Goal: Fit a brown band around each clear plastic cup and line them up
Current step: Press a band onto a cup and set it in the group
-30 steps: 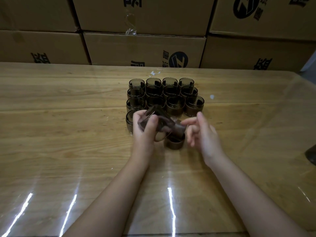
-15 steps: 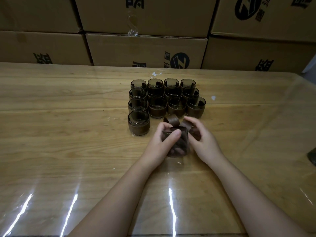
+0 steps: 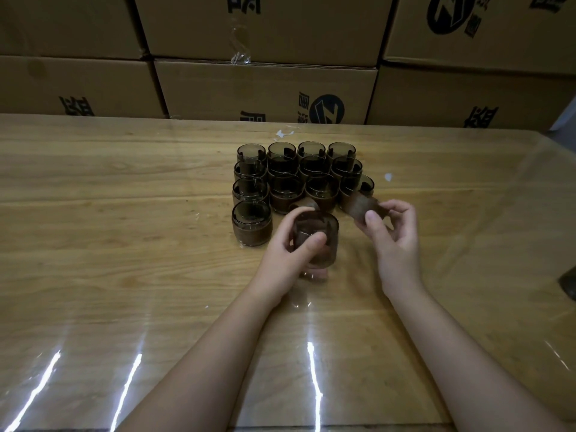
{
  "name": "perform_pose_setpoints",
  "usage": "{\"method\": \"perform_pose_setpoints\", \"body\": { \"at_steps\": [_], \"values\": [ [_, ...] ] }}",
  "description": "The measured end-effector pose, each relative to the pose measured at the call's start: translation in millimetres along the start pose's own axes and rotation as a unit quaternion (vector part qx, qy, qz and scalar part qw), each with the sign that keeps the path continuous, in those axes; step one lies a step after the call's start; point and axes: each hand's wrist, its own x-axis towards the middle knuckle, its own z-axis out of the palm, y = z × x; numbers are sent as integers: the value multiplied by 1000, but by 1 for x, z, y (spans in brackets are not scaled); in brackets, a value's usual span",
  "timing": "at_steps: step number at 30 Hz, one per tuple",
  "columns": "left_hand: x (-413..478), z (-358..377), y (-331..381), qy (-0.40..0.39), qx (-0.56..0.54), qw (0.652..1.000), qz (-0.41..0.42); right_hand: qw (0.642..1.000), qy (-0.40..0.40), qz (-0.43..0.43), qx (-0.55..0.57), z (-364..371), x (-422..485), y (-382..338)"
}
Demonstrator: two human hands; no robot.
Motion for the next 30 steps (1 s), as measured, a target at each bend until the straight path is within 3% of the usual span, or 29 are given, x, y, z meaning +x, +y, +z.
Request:
{"method": "perform_pose_setpoints", "body": {
  "at_steps": [3,7,12,21,25,28,30],
  "values": [
    [0,-4,-1,1,-90,996,-30,990,-47,-118,-67,7,-10,-8],
    [2,-6,-4,-6,-115,992,-43,939,-110,-247,-213,9,-18,-10],
    [5,-5,-5,-12,-142,988,-52,901,-144,-308,-271,6,-16,-14],
    [0,-1,-7,-39,-23,999,-9,807,-200,-410,-375,12,-20,-16],
    [-4,0,-4,-34,30,999,30,823,-197,-384,-369,11,-21,-14],
    [-4,3,-3,-37,64,996,53,904,-165,-314,-239,16,-26,-13],
    [-5,4,-5,-35,109,991,69,940,-139,-260,-174,21,-28,-12]
  ]
}}
